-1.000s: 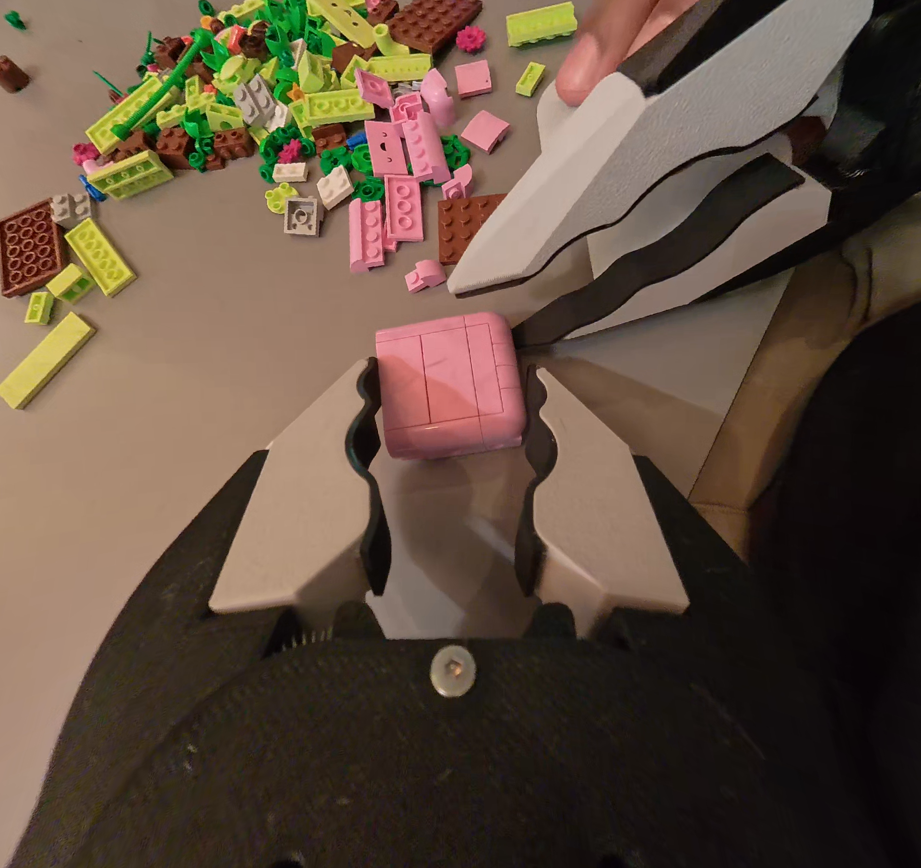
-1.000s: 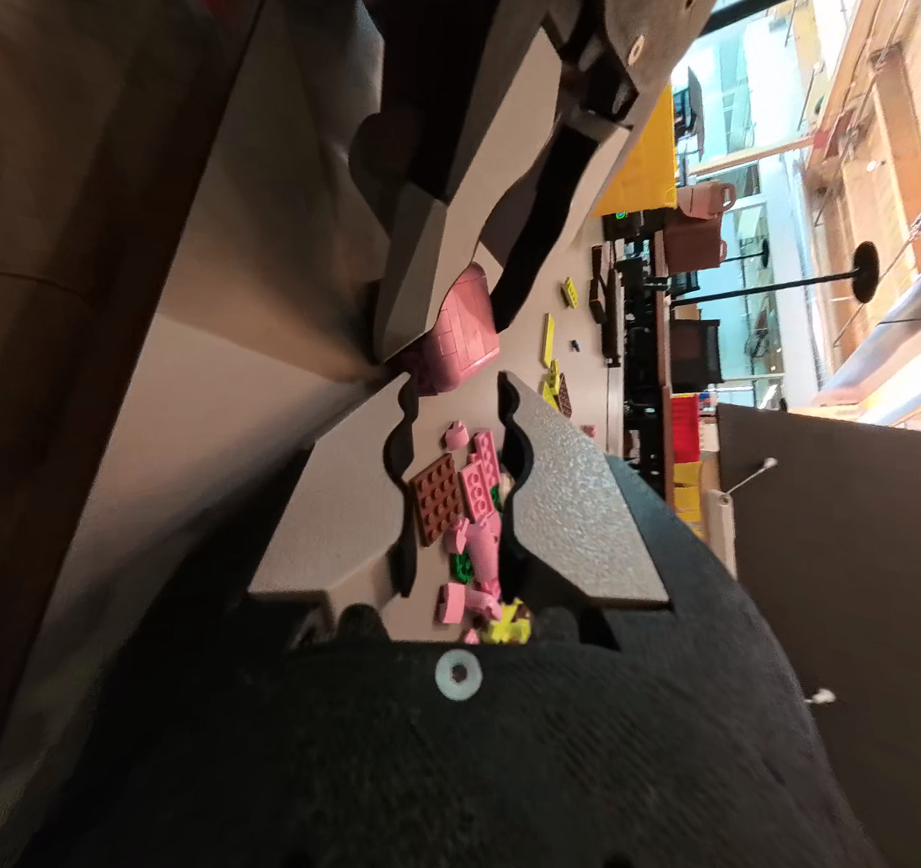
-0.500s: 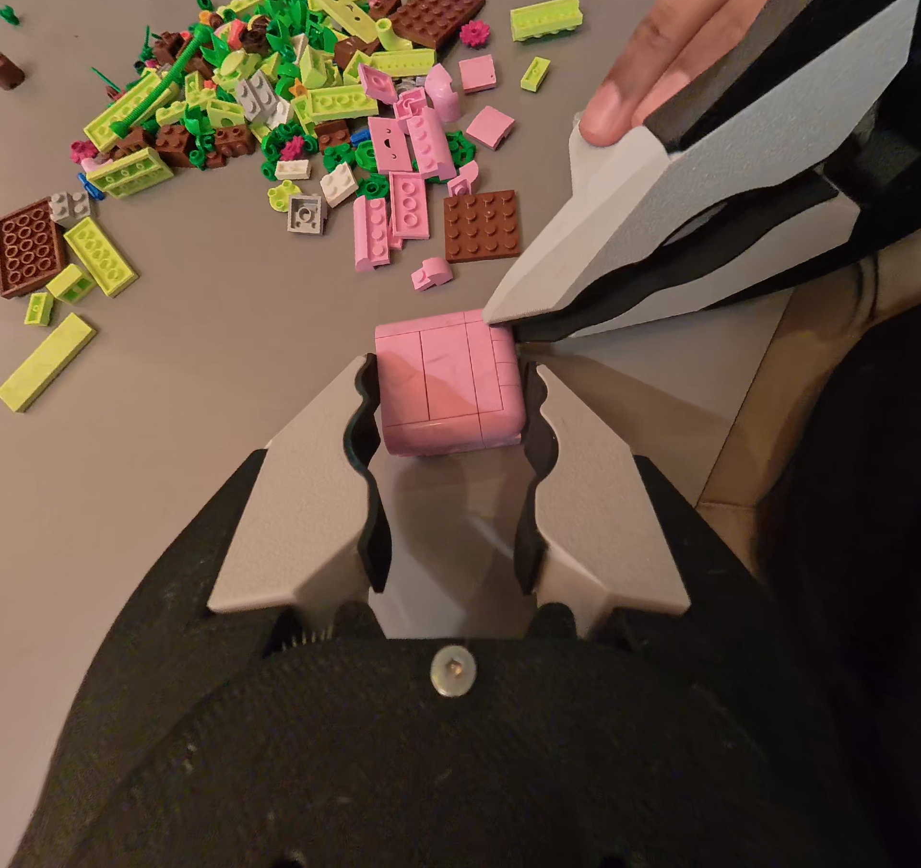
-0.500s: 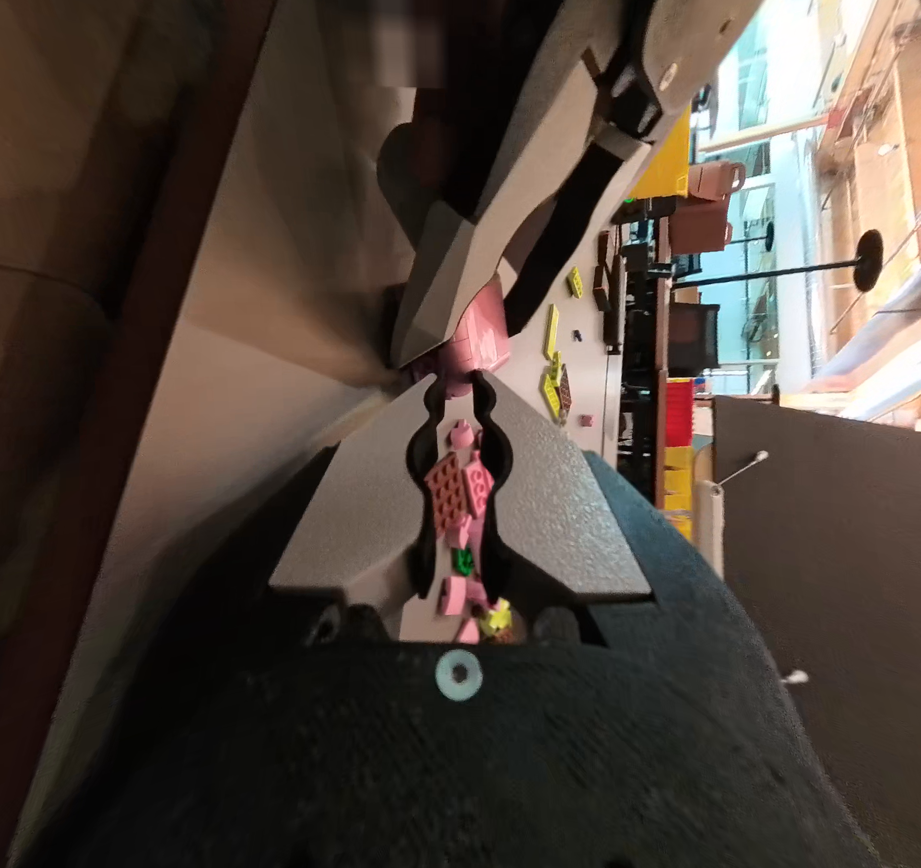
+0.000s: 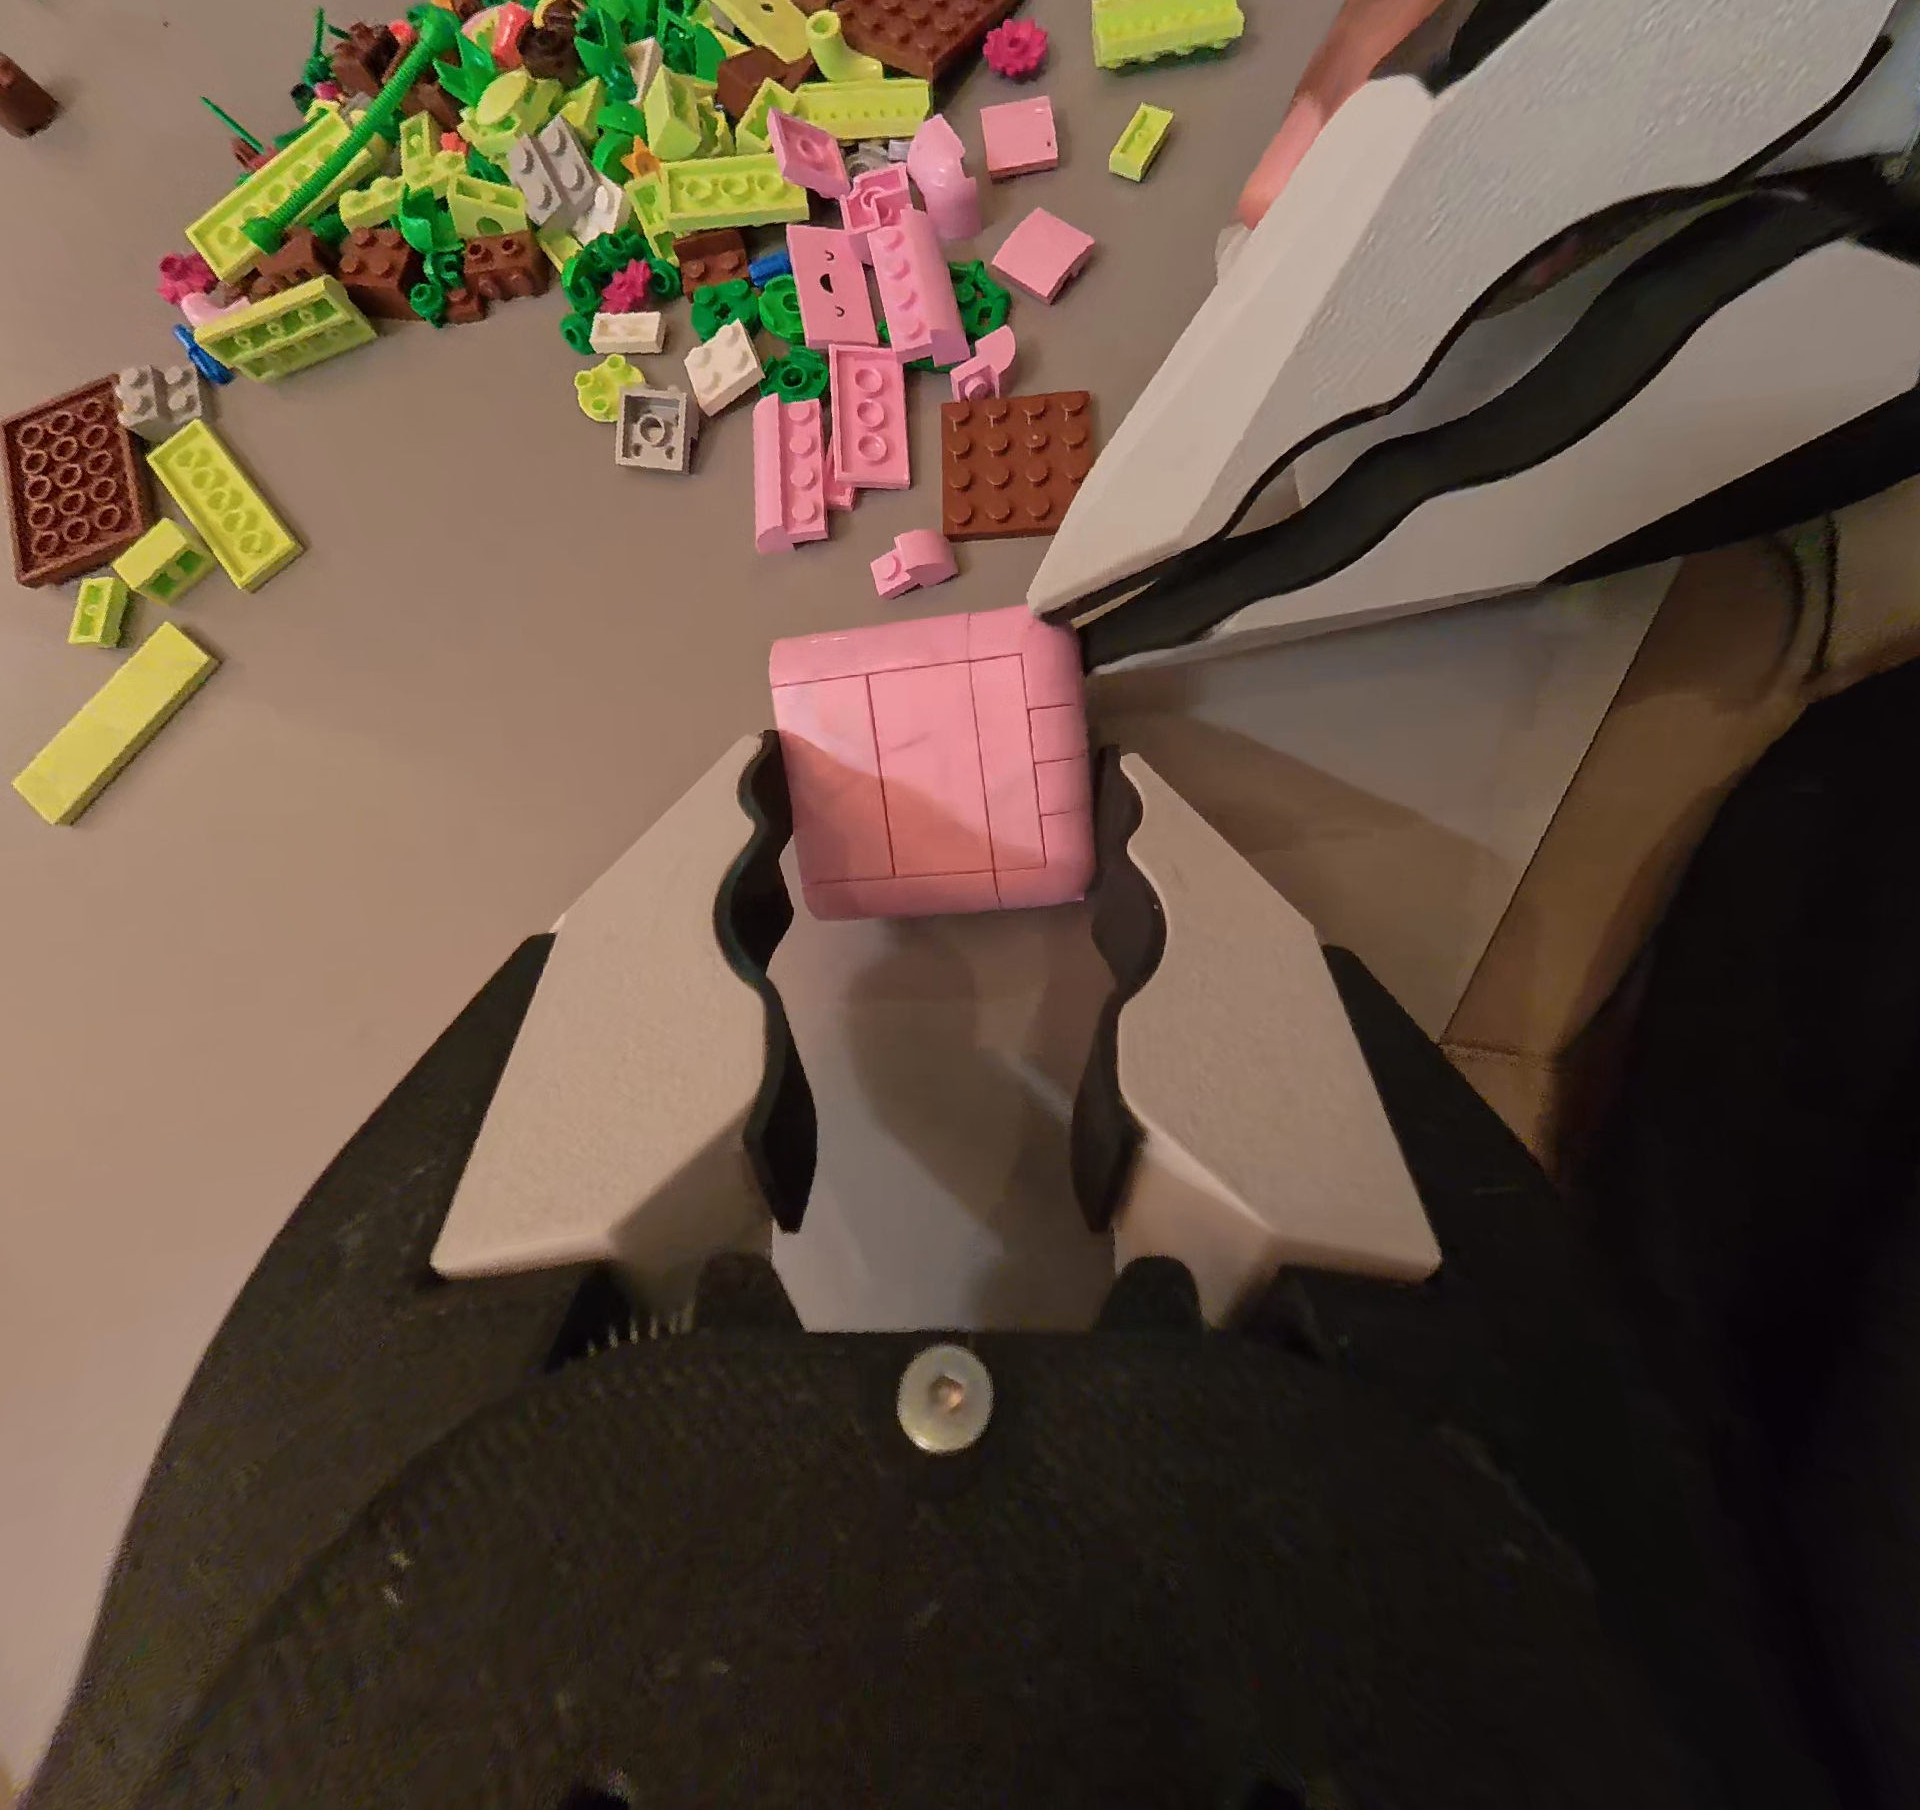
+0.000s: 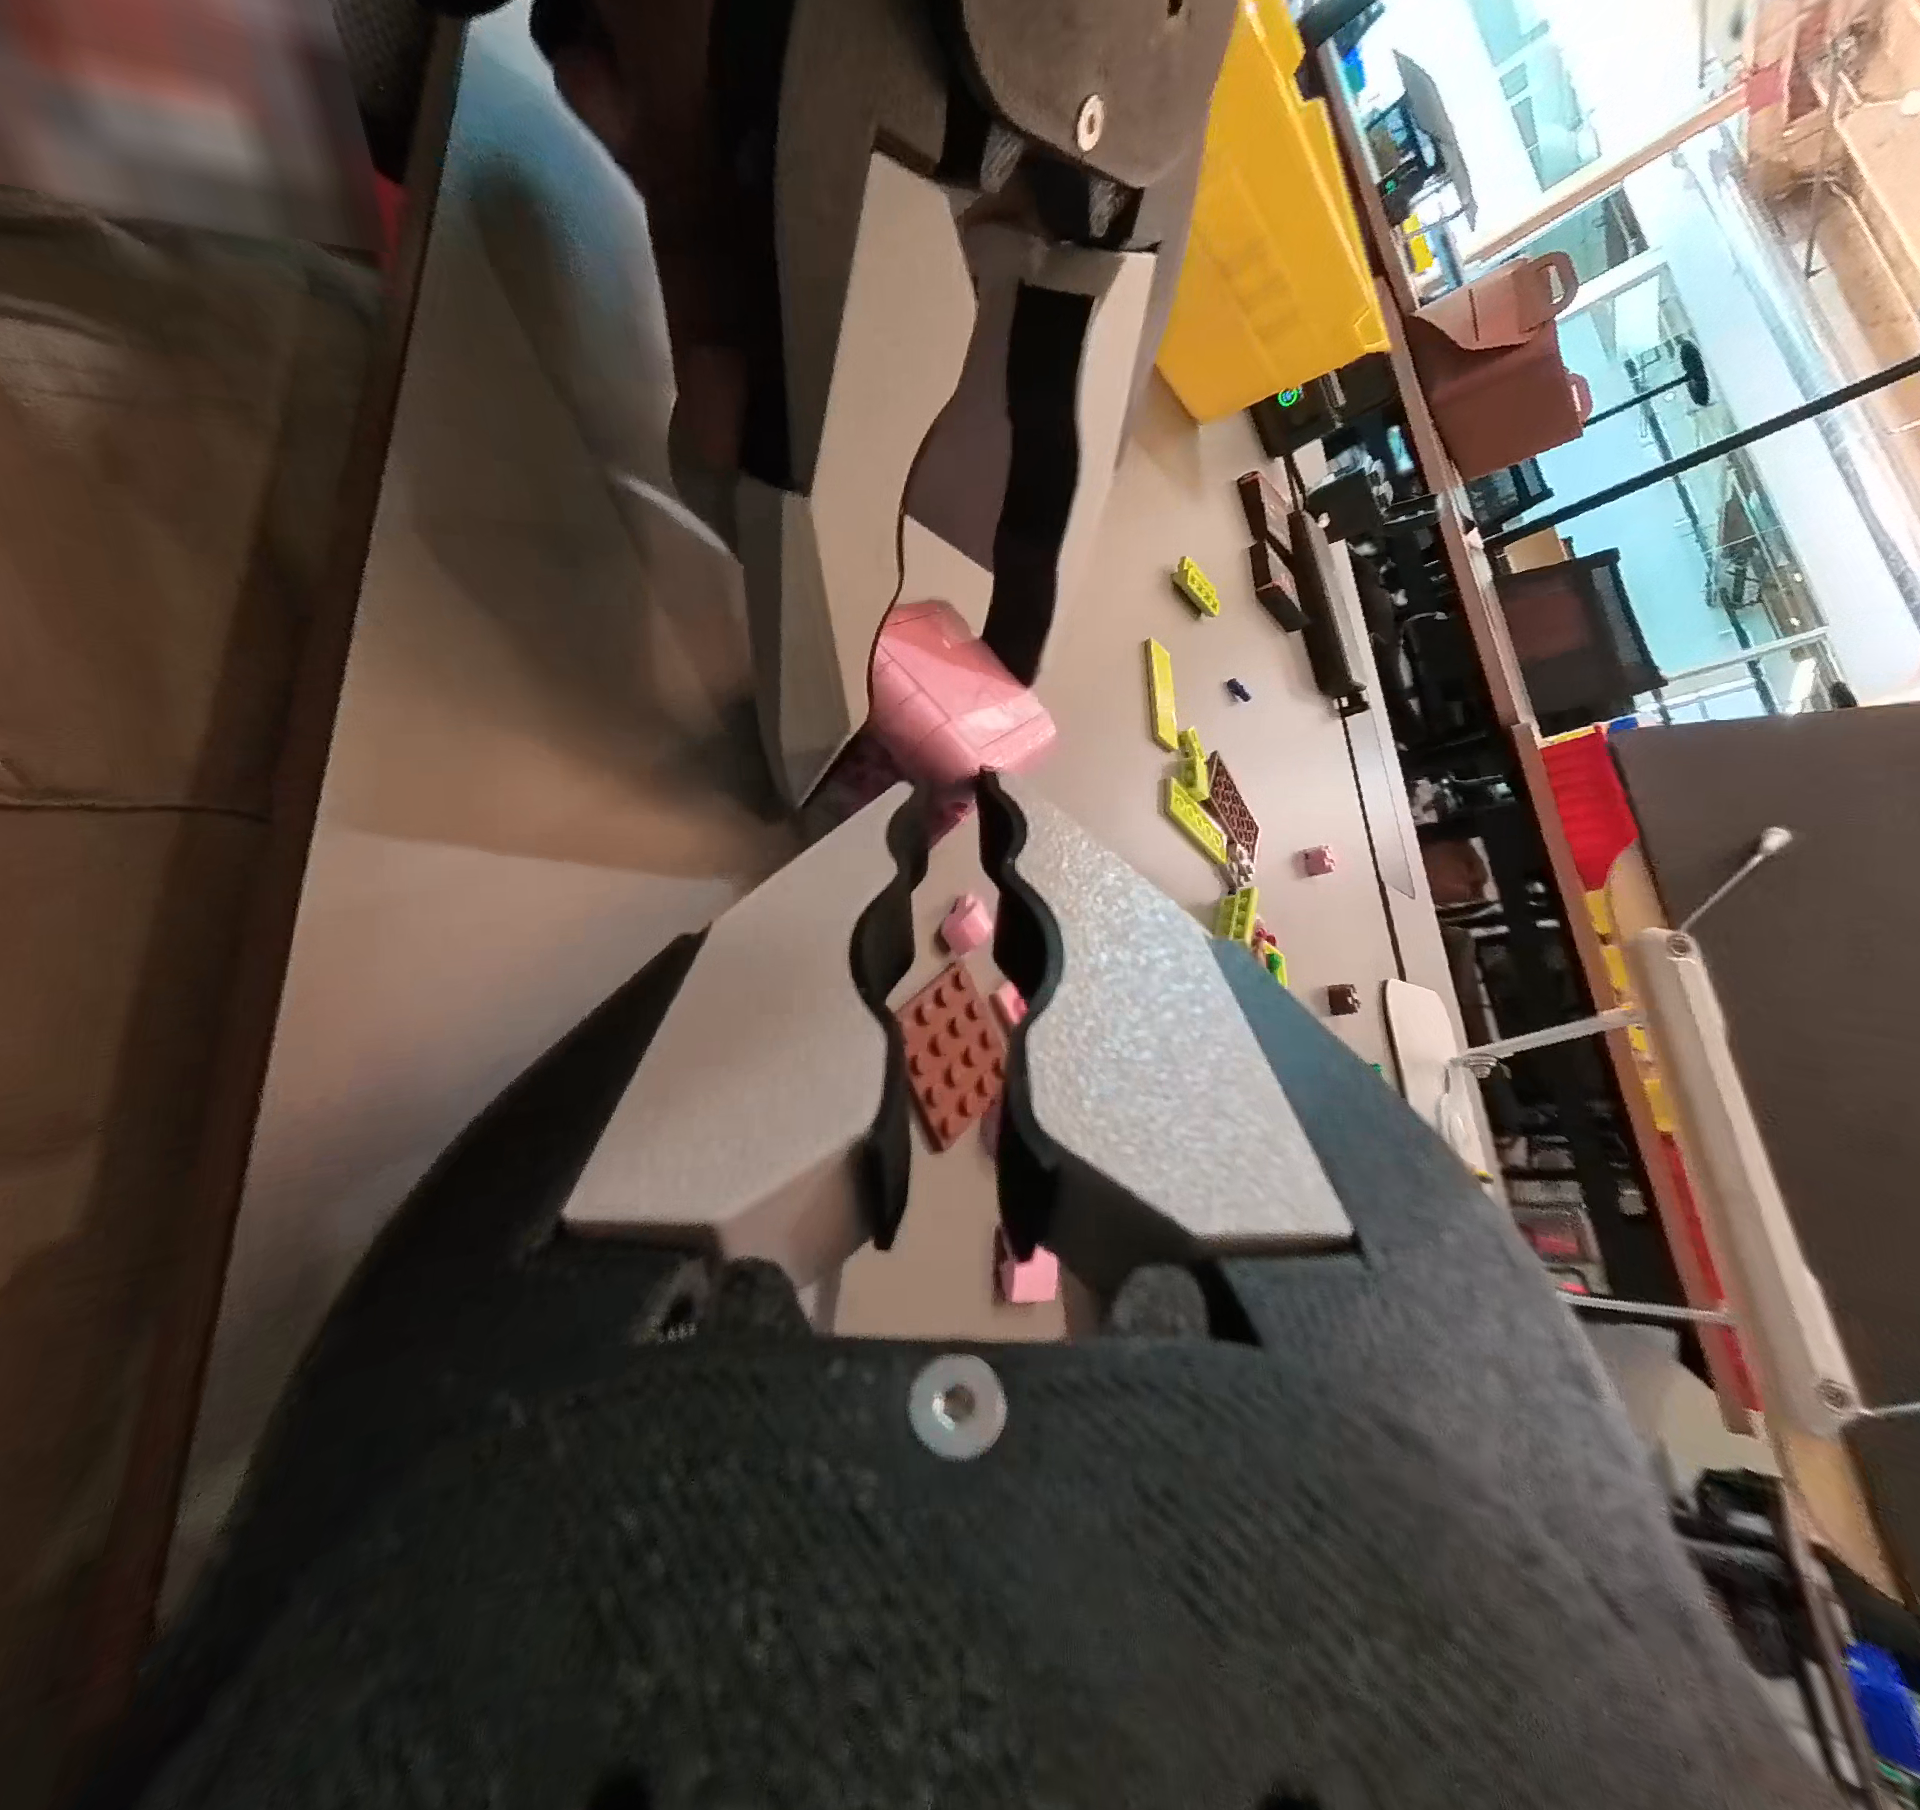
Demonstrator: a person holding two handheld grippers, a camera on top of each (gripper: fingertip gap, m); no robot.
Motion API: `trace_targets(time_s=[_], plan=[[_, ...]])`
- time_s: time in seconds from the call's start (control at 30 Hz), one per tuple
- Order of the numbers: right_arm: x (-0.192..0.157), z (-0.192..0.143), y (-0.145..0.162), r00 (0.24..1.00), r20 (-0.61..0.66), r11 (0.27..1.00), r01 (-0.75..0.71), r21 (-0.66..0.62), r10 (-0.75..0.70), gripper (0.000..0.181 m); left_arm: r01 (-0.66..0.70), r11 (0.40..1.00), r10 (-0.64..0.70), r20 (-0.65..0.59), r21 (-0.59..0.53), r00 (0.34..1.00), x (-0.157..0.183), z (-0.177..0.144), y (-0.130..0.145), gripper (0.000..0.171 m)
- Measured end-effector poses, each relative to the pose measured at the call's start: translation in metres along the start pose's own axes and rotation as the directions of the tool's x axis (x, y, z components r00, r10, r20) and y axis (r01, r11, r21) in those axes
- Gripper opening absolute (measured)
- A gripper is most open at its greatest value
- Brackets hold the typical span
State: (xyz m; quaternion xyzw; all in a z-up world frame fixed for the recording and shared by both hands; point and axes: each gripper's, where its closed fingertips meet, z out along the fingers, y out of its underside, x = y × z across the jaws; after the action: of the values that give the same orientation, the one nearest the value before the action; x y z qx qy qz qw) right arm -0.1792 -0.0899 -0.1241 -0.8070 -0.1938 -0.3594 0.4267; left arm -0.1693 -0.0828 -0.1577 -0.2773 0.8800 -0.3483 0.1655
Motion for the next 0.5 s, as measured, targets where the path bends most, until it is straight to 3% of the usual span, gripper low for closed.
trace_targets(time_s=[0.07, 0.13, 0.17, 0.23, 0.4, 0.5], plan=[[0.008, -0.004, -0.003, 0.999, -0.023, 0.998, -0.044, 0.039, 0.045, 0.000, -0.016, 0.999, 0.018, 0.027, -0.044, 0.999, -0.003, 0.001, 0.005, 0.059], [0.040, -0.022, -0.022, 0.981, -0.105, 0.972, -0.144, 0.186, 0.165, 0.000, -0.015, 1.000, 0.015, -0.034, -0.023, 0.999, 0.007, 0.004, 0.002, 0.058], [0.047, -0.025, -0.025, 0.975, -0.083, 0.965, -0.187, 0.183, 0.205, 0.000, -0.020, 1.000, 0.019, -0.034, -0.020, 0.999, 0.008, 0.004, 0.002, 0.059], [0.057, -0.027, -0.022, 0.979, -0.151, 0.985, -0.117, 0.127, 0.136, 0.000, -0.016, 1.000, 0.016, -0.034, -0.014, 0.999, 0.008, 0.004, 0.002, 0.059], [0.024, -0.024, -0.018, 0.983, 0.054, 0.977, -0.179, 0.117, 0.174, 0.000, -0.013, 1.000, 0.014, -0.042, 0.012, 0.999, 0.008, 0.005, 0.000, 0.058], [0.008, -0.016, -0.005, 0.966, 0.115, 0.970, -0.237, 0.047, 0.230, 0.018, -0.012, 0.999, 0.014, -0.052, 0.036, 0.999, 0.008, 0.005, -0.001, 0.058]])
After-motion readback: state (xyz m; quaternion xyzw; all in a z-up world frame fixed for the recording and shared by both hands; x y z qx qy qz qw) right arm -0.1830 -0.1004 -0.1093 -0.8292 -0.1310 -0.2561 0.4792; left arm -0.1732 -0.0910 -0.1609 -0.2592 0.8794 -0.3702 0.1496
